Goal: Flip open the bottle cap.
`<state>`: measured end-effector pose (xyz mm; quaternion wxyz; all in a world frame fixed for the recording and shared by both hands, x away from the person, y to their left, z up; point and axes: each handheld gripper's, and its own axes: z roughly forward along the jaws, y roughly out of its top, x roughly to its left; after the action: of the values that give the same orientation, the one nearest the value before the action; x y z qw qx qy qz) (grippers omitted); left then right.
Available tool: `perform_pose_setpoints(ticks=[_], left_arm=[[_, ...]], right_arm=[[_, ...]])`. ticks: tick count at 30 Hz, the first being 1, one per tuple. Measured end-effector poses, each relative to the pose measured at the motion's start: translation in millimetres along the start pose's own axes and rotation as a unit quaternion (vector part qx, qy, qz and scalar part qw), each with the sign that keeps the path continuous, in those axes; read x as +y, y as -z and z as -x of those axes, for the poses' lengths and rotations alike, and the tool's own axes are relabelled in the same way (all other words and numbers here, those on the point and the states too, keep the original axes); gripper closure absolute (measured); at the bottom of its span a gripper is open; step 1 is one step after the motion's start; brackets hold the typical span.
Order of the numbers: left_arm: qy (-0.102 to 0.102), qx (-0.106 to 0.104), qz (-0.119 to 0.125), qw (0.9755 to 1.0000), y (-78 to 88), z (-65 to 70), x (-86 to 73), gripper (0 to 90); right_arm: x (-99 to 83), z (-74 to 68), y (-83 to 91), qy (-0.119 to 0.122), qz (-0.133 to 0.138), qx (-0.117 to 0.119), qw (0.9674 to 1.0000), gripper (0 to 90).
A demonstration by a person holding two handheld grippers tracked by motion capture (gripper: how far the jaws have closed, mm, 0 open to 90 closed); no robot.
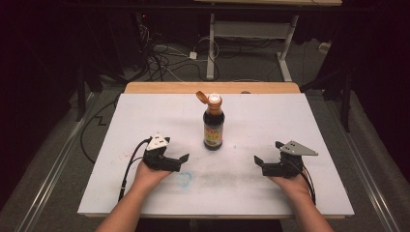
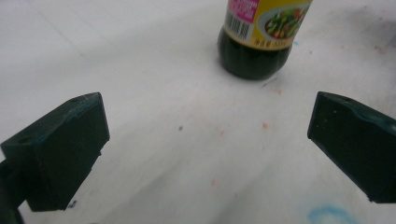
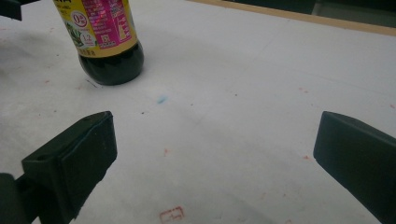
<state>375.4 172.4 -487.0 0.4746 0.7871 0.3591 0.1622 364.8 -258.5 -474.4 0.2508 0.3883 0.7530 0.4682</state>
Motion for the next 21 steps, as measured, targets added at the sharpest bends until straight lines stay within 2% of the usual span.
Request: perform_pose_setpoints(ticks=[3, 15, 21], left_arm=[[-0.008, 0.01, 0.0, 0.9999, 13.6, 1.2, -8.1, 0.0], [-0.001, 0.028, 0.018, 0.9994, 63.0, 2.2, -37.5, 0.0], [0.001, 0.042, 0.014, 0.999, 71.0, 3.1, -45.7, 0.0]], right_arm=[[-3.1, -1.0, 3.6, -0.003, -0.001, -0.001, 1.0, 0.5], [-13.5, -6.7, 21.4, 0.002, 0.01, -0.011, 0.9999, 0.5], [-17.4, -7.6, 28.4, 0.005, 0.015, -0.021, 0.9997, 0.5]])
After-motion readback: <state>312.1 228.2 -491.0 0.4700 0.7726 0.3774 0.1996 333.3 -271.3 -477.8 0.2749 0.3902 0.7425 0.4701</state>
